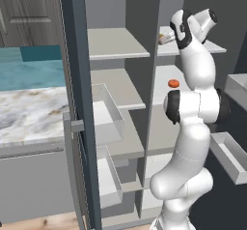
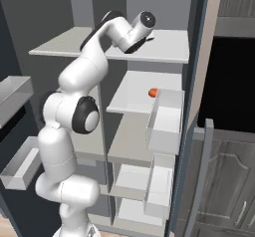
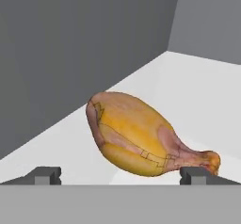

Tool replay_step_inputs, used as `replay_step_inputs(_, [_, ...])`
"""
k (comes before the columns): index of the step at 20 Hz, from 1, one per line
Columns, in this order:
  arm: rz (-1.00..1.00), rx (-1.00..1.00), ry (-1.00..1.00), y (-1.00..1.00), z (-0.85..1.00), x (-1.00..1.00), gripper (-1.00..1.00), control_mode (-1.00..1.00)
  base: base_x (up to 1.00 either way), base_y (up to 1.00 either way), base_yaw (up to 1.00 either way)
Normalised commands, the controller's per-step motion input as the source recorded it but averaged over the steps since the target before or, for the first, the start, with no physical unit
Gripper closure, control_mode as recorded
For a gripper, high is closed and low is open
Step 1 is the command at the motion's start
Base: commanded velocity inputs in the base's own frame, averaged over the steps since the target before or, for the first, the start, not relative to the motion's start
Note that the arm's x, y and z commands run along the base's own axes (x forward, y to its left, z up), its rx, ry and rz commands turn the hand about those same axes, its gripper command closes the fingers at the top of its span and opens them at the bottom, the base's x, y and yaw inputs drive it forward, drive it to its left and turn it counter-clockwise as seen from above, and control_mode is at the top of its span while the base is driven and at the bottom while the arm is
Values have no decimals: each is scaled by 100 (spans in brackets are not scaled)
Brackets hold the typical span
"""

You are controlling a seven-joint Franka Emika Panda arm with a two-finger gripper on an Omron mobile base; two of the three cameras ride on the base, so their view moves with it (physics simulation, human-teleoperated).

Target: There's a chicken drumstick in the fridge that needs to be moved to the freezer for freezing. Pick up the chicken drumstick from the fridge, place it on any shelf in the freezer, and close the fridge and freezer doors when done.

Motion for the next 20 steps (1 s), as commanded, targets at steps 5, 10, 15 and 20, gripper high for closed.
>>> replay_step_inputs(5, [0, 0, -3, 0, 22, -9, -100, -100, 0, 0, 0])
replay_step_inputs(10, [0, 0, 0, 0, 6, 20, -100, -100, 0, 0, 0])
replay_step_inputs(15, [10, 0, 0, -15, 0, 60, -100, -100, 0, 0, 0])
replay_step_inputs(20, [16, 0, 0, -16, 0, 66, -100, -100, 0, 0, 0])
